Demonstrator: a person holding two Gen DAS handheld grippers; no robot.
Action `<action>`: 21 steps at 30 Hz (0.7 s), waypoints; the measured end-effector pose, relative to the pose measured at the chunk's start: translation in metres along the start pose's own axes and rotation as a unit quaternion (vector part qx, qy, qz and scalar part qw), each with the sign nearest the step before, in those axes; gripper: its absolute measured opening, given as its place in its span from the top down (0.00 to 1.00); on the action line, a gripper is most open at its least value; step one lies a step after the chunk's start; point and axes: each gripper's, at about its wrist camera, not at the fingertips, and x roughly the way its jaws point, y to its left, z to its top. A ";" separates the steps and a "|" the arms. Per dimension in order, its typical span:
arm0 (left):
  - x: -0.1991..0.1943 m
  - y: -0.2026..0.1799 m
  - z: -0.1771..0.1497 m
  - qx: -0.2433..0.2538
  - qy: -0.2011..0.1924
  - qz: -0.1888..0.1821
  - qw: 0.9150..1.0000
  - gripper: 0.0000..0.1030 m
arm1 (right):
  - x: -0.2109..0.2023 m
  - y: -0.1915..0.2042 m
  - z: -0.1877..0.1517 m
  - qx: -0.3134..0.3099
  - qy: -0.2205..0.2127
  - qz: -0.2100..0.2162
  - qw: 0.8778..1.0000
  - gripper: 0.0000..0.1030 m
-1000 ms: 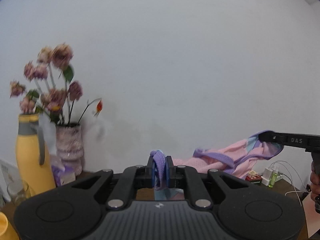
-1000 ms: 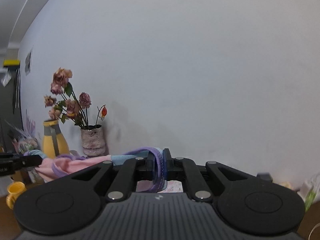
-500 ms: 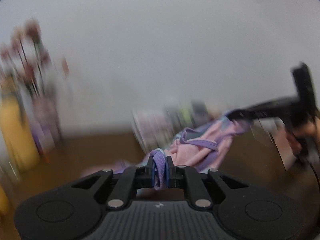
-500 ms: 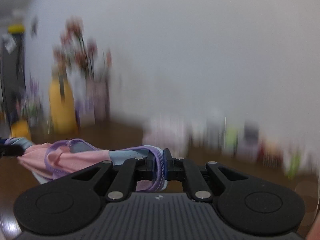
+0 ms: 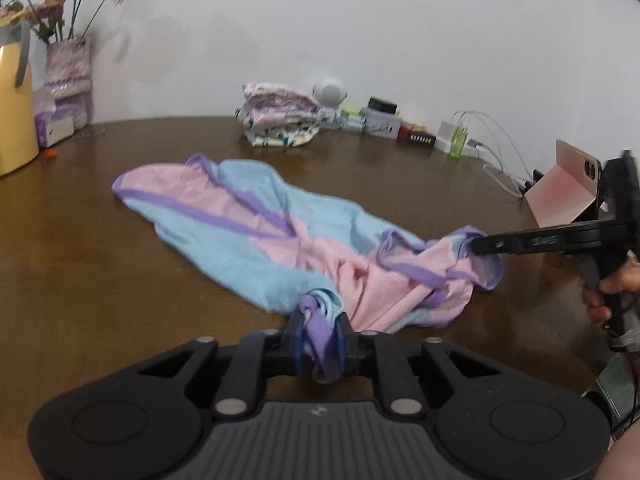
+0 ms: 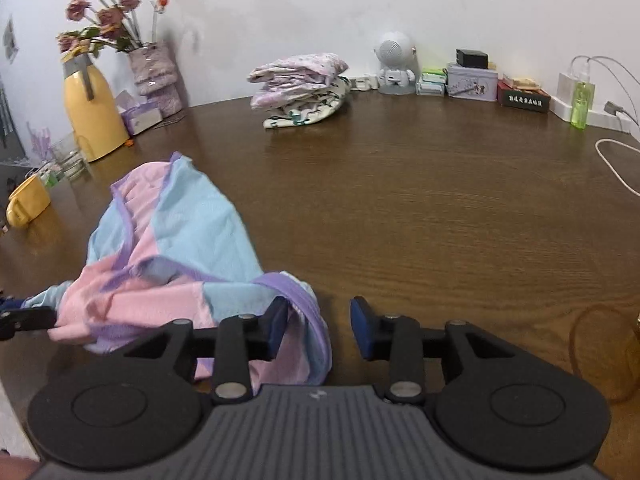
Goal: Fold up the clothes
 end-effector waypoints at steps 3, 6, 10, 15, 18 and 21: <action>-0.010 0.000 -0.006 0.005 -0.007 -0.001 1.000 0.45 | -0.021 0.009 -0.002 -0.028 -0.021 0.018 0.999 0.55; -0.017 -0.002 -0.007 0.016 -0.020 -0.001 1.000 0.41 | -0.039 0.027 0.000 -0.067 -0.040 0.051 0.996 0.52; -0.005 -0.005 -0.003 0.010 -0.013 0.006 1.000 0.41 | -0.034 0.068 0.007 -0.128 -0.023 0.137 0.982 0.52; 0.008 -0.007 -0.003 0.010 -0.006 0.008 1.000 0.77 | -0.001 0.109 0.010 -0.176 0.023 0.161 0.971 0.83; 0.007 0.003 0.000 -0.006 -0.011 0.000 1.000 0.93 | 0.014 0.118 0.018 -0.173 0.032 0.174 0.969 0.96; -0.002 0.015 0.010 -0.015 -0.033 0.017 0.999 0.94 | 0.011 0.092 0.047 -0.100 -0.011 0.161 0.982 0.96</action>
